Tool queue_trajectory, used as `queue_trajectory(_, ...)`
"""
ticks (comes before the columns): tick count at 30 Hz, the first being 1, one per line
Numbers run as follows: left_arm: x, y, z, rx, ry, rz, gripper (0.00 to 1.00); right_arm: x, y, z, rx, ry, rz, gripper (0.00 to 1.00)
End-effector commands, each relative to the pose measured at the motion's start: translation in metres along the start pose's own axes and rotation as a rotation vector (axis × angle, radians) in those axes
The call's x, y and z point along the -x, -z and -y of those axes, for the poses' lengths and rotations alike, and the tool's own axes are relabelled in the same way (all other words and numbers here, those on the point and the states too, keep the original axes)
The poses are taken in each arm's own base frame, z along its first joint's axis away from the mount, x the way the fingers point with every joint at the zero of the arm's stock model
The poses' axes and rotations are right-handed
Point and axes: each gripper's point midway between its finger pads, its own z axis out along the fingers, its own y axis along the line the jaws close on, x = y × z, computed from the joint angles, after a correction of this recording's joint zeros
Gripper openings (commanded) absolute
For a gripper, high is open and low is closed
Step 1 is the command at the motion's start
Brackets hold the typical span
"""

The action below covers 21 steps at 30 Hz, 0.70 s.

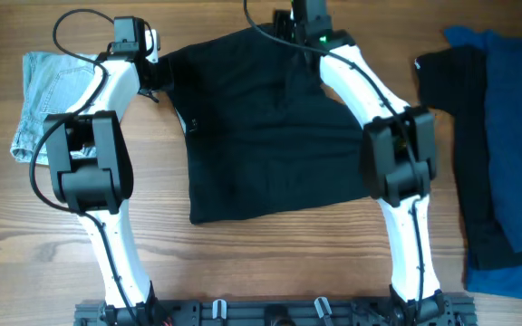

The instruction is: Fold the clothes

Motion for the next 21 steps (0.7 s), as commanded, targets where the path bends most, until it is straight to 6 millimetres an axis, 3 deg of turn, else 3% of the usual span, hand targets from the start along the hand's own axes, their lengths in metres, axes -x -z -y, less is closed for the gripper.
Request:
queue_trajectory(1,0.002,0.005,-0.002,0.000,0.000,0.001,0.48,-0.011,-0.018,0.029,-0.130,0.000,0.015,0.68)
queue_trajectory(3,0.001,0.005,-0.002,0.000,-0.001,0.000,0.48,-0.017,-0.022,0.033,-0.146,0.003,0.005,0.67)
queue_trajectory(5,0.001,0.005,-0.002,0.001,0.000,-0.001,0.48,-0.024,-0.024,0.035,-0.153,0.005,-0.015,0.49)
queue_trajectory(6,0.001,0.005,-0.002,0.000,0.000,0.000,0.48,-0.030,-0.024,0.042,-0.174,-0.004,-0.037,0.16)
queue_trajectory(7,0.001,0.005,-0.002,0.001,0.000,-0.001,0.48,-0.032,-0.024,0.049,-0.197,-0.011,-0.044,0.04)
queue_trajectory(10,0.001,0.005,-0.002,0.001,0.000,-0.003,0.48,-0.006,0.004,0.072,-0.238,-0.061,-0.041,0.04)
queue_trajectory(13,0.001,0.005,-0.002,0.002,0.000,-0.003,0.48,0.013,0.050,0.100,-0.286,-0.161,-0.085,0.04)
queue_trajectory(14,0.001,0.005,-0.002,0.002,0.000,-0.002,0.48,0.010,0.063,0.112,-0.311,-0.180,-0.125,0.04)
queue_trajectory(16,0.001,0.005,-0.004,0.003,0.002,-0.002,0.48,-0.007,0.070,0.124,-0.311,-0.193,-0.212,0.04)
queue_trajectory(21,0.002,0.006,-0.012,0.009,0.017,0.000,0.47,-0.064,0.086,0.142,-0.317,-0.250,-0.459,0.04)
